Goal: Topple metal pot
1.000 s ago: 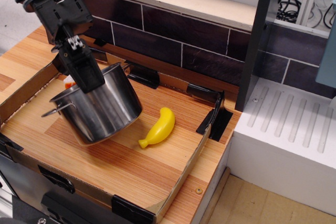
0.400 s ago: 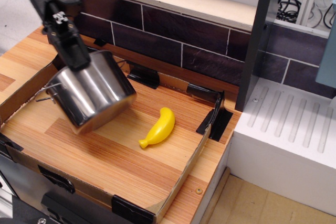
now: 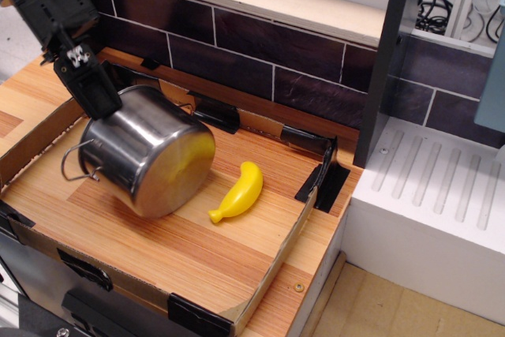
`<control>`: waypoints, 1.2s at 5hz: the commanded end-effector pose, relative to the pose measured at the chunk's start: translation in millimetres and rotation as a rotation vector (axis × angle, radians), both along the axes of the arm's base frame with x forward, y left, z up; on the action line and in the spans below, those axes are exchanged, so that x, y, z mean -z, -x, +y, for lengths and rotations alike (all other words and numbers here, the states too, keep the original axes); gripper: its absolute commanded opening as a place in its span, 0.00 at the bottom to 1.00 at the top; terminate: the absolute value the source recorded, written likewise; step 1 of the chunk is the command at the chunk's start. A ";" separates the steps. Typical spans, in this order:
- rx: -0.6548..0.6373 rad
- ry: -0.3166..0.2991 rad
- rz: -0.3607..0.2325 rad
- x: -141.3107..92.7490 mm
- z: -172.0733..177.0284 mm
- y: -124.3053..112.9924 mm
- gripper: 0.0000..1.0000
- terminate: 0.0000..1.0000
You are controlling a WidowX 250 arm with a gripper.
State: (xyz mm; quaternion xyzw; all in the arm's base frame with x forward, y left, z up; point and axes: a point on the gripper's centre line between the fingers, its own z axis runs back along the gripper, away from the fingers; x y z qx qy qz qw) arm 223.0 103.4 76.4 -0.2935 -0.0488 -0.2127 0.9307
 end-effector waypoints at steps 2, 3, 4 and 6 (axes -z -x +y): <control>-0.277 -0.423 -0.394 -55.7 10.1 -14.1 1.00 0.00; -0.342 -0.438 -0.415 -88.5 5.3 -17.4 1.00 0.00; -0.454 -0.477 -0.382 -117.6 -9.5 -29.4 1.00 0.00; -0.468 -0.496 -0.345 -139.8 -16.9 -34.9 1.00 1.00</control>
